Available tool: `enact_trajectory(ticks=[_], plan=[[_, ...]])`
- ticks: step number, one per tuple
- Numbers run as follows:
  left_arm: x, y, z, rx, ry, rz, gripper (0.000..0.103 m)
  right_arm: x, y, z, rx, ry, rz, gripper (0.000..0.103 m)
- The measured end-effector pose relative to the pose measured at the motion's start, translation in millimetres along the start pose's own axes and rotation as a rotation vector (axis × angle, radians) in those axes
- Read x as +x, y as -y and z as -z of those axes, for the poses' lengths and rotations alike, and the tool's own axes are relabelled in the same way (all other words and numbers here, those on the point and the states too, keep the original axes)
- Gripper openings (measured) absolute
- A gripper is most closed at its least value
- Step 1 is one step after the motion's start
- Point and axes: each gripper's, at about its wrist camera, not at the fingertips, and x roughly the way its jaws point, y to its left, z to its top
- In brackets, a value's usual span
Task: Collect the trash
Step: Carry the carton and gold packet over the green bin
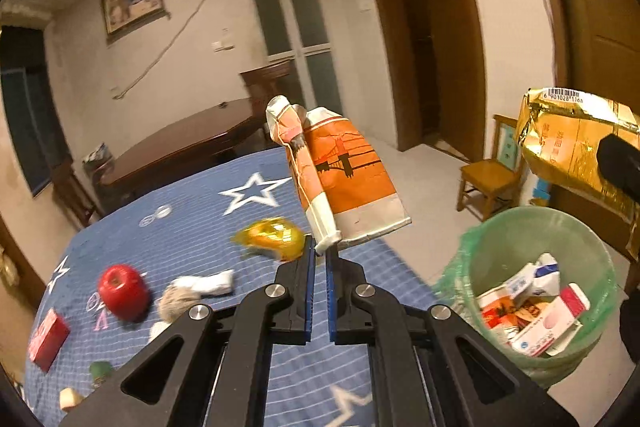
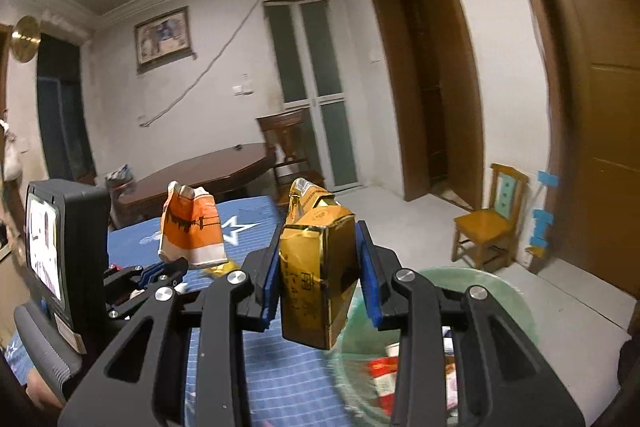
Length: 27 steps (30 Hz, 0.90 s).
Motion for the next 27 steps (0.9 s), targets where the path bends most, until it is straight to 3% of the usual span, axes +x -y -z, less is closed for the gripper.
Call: enact_trajectory(ticks=[11,27], plan=[[10.6,67.6,1.0,0.105,0.020,0.121,0.006,-12.4,49.5,4.2,0.028,0.002,0.123,0.032],[31.2,124.4,0.6,0.209,-0.015,0.287,0.006,-23.7,88.5,13.2,0.012,-0.068,0.255,0.032]])
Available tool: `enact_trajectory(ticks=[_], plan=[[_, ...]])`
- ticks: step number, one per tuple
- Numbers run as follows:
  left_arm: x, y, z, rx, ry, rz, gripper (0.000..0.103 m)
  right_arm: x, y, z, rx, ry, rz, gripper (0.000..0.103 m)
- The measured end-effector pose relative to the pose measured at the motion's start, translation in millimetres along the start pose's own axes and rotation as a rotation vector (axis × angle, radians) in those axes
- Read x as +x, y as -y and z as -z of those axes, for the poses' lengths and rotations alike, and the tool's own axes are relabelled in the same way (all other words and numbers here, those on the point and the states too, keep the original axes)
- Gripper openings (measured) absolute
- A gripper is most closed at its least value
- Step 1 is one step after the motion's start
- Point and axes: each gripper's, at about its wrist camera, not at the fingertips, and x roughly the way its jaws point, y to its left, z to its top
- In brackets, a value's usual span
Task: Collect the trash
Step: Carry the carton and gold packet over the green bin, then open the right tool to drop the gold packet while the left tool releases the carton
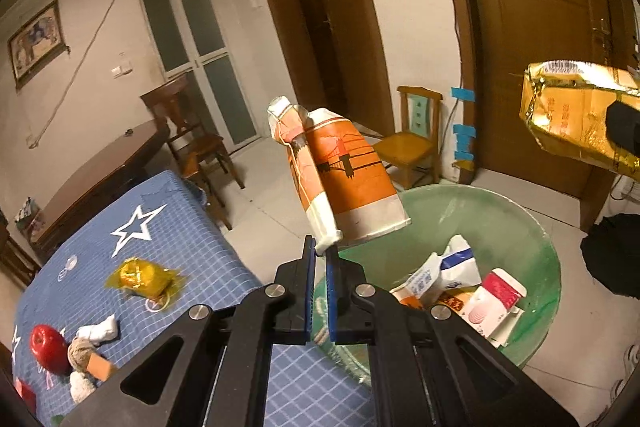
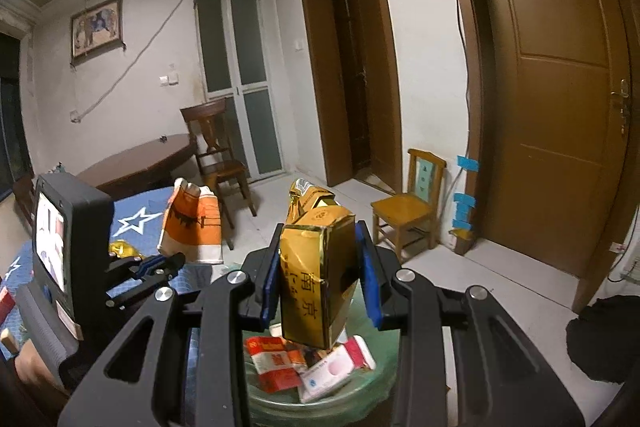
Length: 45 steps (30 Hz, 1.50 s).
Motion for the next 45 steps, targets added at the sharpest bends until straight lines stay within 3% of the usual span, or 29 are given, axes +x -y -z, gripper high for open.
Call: enact_trajectory(ticks=[15,43,44,45], plan=[[5.2,25.5,2.8,0.085,-0.008,0.104,0.006,17.7,4.4,-2.4,-0.038,-0.136,0.018,0.032],[19.8,23.3,-0.4,0.112,-0.032,0.095,0.006,44.4,3.0,-9.3,-0.073,-0.198,-0.003,0.035],[20.3,24.5,-0.3,0.110,-0.032,0.091,0.009,45.3,3.5,-8.6,-0.075,-0.197,-0.006,0.035],[21.8,24.5,-0.8,0.109,-0.037,0.089,0.018,46.8,3.5,-8.3,-0.076,-0.198,-0.004,0.036]])
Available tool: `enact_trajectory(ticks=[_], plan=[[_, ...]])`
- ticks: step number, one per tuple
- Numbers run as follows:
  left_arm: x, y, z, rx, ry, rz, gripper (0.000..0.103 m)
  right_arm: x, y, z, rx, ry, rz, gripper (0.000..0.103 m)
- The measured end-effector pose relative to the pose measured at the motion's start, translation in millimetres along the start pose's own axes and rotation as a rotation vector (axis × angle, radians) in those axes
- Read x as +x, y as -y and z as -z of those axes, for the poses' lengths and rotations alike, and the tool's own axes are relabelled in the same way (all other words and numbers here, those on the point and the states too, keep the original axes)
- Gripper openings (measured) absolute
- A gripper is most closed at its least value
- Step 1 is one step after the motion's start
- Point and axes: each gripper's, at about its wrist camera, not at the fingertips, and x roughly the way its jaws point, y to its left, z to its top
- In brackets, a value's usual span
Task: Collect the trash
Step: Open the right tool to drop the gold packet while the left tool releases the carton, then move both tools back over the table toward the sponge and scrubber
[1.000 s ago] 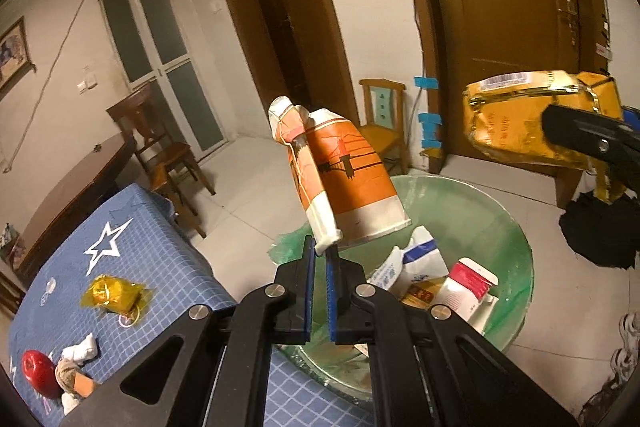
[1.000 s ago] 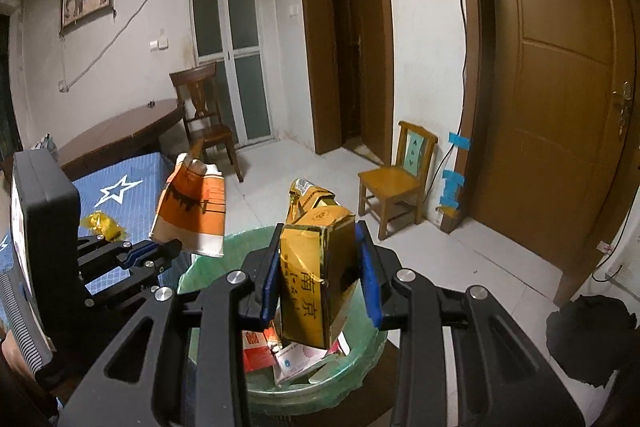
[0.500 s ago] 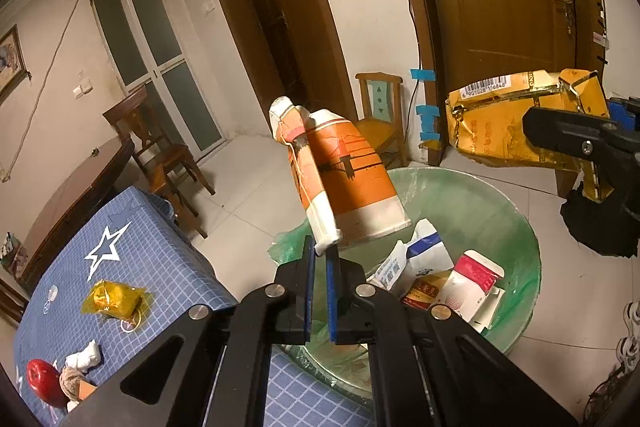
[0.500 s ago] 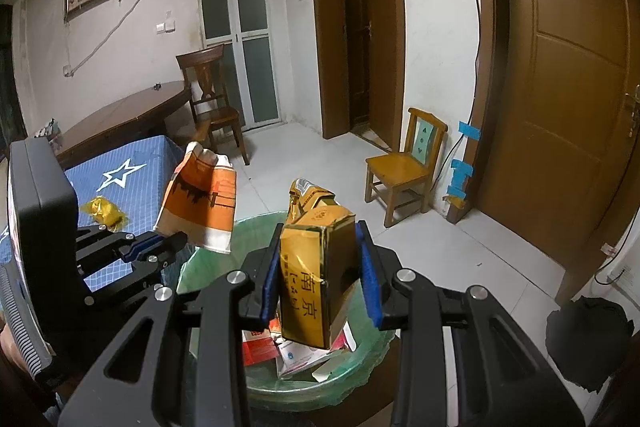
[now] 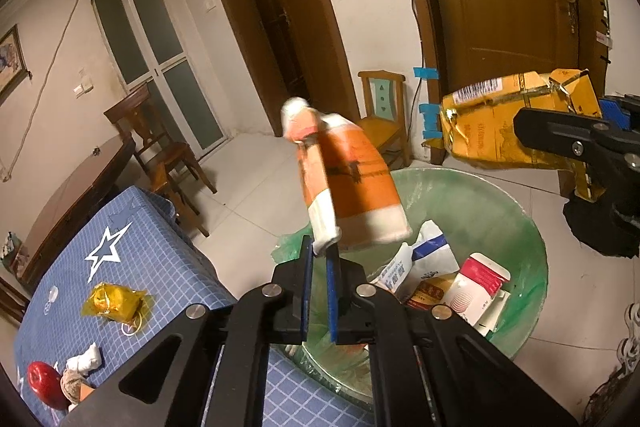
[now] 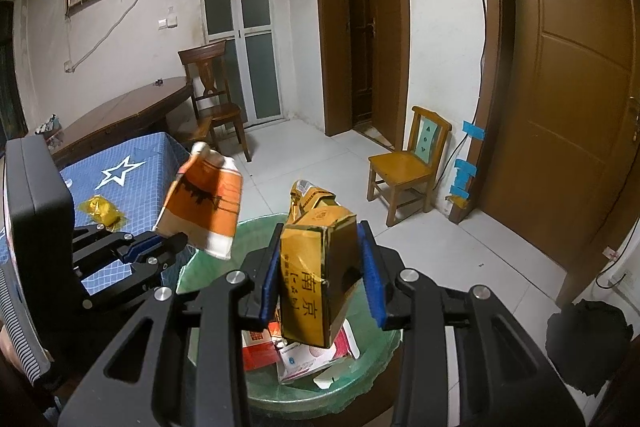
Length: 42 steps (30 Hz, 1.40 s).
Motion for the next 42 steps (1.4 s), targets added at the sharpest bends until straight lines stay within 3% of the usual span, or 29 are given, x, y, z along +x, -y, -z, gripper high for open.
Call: enact_trajectory(ticks=[1,2,3,17,22,26,35,42], plan=[[2.5,-0.6,-0.4,-0.001,-0.011,0.000,0.028,1.3,-0.5,-0.1,0.001,-0.003,0.002,0.044],[4.1,-1.0,-0.2,-0.004,-0.013,-0.004,0.049,2.4,-0.9,0.2,0.001,-0.003,0.007,0.052],[4.5,-1.4,0.3,-0.005,-0.007,-0.012,0.056,2.8,-0.8,0.7,0.003,0.000,0.011,0.055],[7.0,-9.1,4.5,-0.027,-0.007,-0.044,0.058,4.6,4.8,5.7,0.040,-0.003,0.003,0.055],[1.3,-10.1,5.5,-0.030,0.006,-0.067,0.062,2.6,5.9,5.3,0.050,0.006,-0.012,0.055],[-9.7,-18.8,11.5,-0.045,0.016,-0.098,0.071,-1.2,1.5,8.4,0.058,0.023,-0.022,0.055],[-44.2,-65.3,54.2,-0.141,0.010,-0.197,0.083,-10.5,-27.8,14.4,0.085,0.100,-0.111,0.055],[-77.1,-119.6,103.5,-0.287,-0.027,-0.270,0.091,-24.7,-75.5,14.8,0.023,0.175,-0.204,0.061]])
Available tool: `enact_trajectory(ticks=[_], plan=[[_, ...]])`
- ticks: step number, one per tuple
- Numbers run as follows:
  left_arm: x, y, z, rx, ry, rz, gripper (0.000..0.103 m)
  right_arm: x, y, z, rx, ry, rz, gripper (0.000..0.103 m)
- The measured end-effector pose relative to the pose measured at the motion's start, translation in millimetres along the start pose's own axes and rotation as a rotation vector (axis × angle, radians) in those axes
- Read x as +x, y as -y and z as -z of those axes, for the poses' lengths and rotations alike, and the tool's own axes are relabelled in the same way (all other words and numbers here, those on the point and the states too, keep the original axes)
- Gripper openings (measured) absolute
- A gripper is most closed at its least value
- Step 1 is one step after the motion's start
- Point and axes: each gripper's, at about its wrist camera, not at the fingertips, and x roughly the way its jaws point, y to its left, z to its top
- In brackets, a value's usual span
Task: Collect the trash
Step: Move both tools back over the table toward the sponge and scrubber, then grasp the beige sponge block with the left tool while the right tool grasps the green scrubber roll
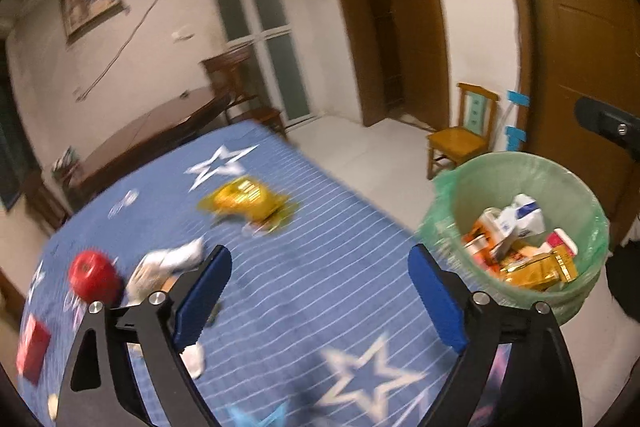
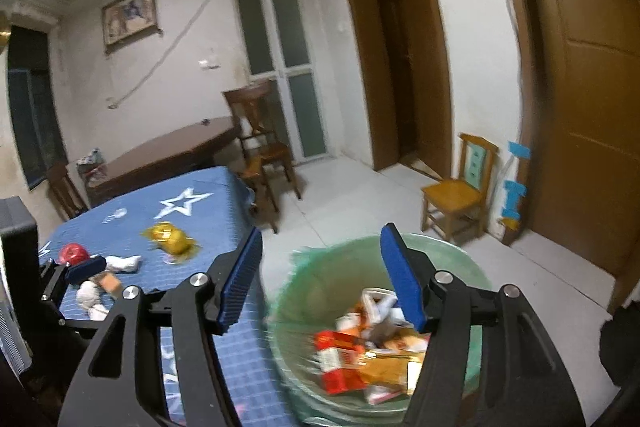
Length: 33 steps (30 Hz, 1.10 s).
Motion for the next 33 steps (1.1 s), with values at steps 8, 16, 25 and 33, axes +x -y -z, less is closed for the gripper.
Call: enact_trajectory(ticks=[8,16,25,33], plan=[[-20.0,-73.7,46.0,-0.094,-0.058,-0.109,0.092,12.6,-55.4,11.0,-0.056,-0.037,-0.120,0.066],[-62.8,-141.4,86.1,-0.212,-0.064,-0.181,0.093,19.5,-107.1,31.1,-0.101,-0.120,-0.249,0.068],[-115.2,-230.4,147.4,-0.406,-0.122,-0.345,0.093,23.5,-164.3,53.1,-0.190,-0.231,-0.402,0.070],[-112.0,-286.1,179.3,-0.544,-0.203,-0.400,0.093,24.6,-234.5,76.6,-0.345,-0.368,-0.584,0.070]])
